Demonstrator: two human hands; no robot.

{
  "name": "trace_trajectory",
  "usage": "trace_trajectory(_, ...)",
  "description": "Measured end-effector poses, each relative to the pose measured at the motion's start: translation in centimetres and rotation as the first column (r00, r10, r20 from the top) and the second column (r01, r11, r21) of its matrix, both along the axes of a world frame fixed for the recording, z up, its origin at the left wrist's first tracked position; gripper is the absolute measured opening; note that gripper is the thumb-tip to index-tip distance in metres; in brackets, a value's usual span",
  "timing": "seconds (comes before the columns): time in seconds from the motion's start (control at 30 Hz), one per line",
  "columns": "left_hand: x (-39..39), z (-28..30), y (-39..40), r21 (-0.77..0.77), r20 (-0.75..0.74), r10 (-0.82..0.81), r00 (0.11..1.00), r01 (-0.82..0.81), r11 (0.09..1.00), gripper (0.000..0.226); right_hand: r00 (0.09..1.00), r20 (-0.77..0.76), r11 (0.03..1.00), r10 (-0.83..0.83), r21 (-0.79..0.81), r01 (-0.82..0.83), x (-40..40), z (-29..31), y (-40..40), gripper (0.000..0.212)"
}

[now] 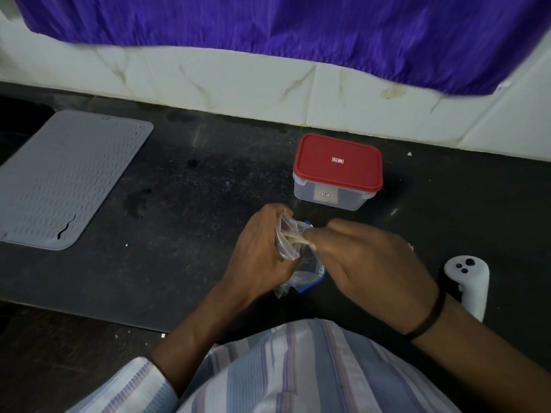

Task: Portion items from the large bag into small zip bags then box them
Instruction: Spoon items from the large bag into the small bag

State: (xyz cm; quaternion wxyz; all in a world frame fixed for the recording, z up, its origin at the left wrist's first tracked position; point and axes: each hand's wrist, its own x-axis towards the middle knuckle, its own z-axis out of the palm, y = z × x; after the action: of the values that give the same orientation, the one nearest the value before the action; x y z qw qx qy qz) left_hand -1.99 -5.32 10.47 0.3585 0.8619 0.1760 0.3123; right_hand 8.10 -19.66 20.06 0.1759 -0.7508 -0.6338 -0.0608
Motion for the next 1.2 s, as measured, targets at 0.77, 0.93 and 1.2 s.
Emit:
trace_trajectory(0.77,0.0,-2.5,0.8,-0.658,-0.361,0.119,0.925,-0.343,0.670,0.032,0.875,-0.214,0.881,-0.434,-0.305,0.362,1.3,-9.9,1.7,0.016)
trace_trajectory(0.93,0.0,-3.2,0.9,-0.794,-0.257,0.107,0.960,-0.273,0.544,0.028,0.882,-0.246,0.892,-0.403,-0.322,0.318,1.4,-10.2,1.6,0.017)
trace_trajectory(1.2,0.0,-3.5,1.1,-0.764,-0.284,0.088,0.955,-0.281,0.581,0.032,0.719,-0.575,0.921,-0.390,-0.259,0.292,1.8,-11.7,0.7,0.017)
